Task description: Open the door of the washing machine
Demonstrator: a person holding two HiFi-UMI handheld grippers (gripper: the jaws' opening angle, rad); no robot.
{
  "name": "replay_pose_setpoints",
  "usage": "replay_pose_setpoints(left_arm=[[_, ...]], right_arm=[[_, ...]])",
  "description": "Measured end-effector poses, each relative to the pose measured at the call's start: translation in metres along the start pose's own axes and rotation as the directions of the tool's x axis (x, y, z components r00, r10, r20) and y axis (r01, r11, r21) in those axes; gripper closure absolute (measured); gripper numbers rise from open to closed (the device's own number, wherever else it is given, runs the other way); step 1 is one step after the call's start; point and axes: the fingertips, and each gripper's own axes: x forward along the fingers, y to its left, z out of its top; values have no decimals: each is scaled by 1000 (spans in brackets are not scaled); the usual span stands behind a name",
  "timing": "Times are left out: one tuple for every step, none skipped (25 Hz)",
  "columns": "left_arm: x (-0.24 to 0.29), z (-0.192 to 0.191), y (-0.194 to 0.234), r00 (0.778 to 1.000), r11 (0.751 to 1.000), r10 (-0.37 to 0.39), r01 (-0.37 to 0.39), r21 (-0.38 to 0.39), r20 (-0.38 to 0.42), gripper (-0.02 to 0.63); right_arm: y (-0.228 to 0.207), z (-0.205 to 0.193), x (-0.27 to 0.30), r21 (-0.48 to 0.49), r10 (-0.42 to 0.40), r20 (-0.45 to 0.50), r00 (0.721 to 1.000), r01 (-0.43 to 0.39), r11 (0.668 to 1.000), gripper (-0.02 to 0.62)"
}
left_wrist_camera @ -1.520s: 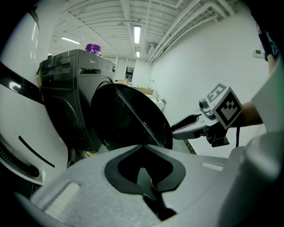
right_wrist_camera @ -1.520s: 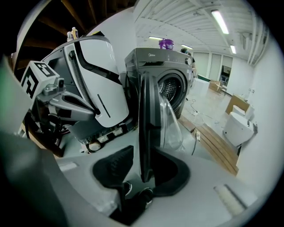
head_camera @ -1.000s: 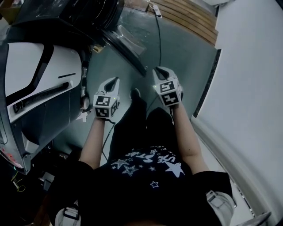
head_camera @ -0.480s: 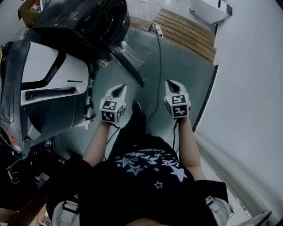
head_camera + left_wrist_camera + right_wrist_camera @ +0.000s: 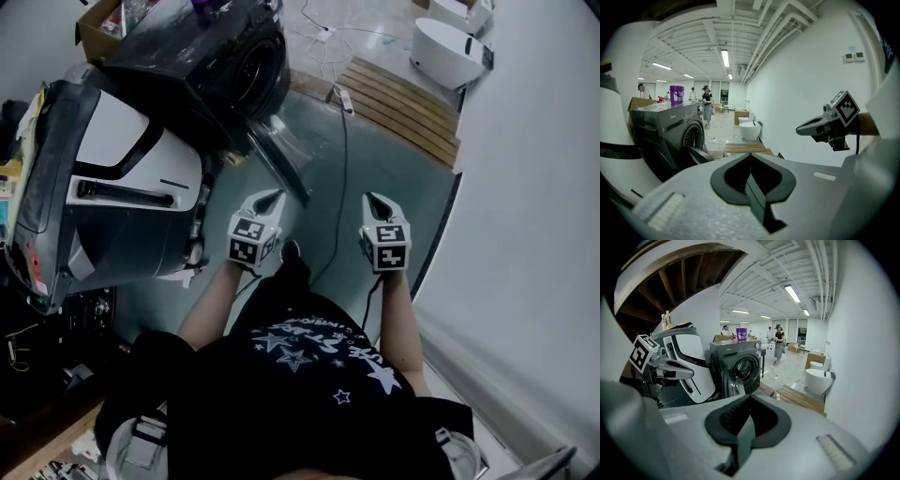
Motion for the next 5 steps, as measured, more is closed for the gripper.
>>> replay_pose_setpoints(left_arm=[[-2,4,-2,1000,1000,2,-2,4,9,594],[-4,7,-3,1000,1000,3,-3,8,15,594],[-6,10,-5,1000,1000,4,-4,11,21,594],[-8,13,-8,1000,1000,4,-5,14,25,594],[-11,15,-10,1000,1000,5,-5,17,29,595]], right_arm=[[-1,2,-3,4,-2,8,1000,2,1000,591],[-1,3,-5,7,-3,15,1000,3,1000,591],[-1,5,-8,9,-4,21,1000,4,1000,591],[-2,7,-10,11,-4,27,1000,4,1000,591],[-2,9,-13,13,-4,34,999,3,1000,591]])
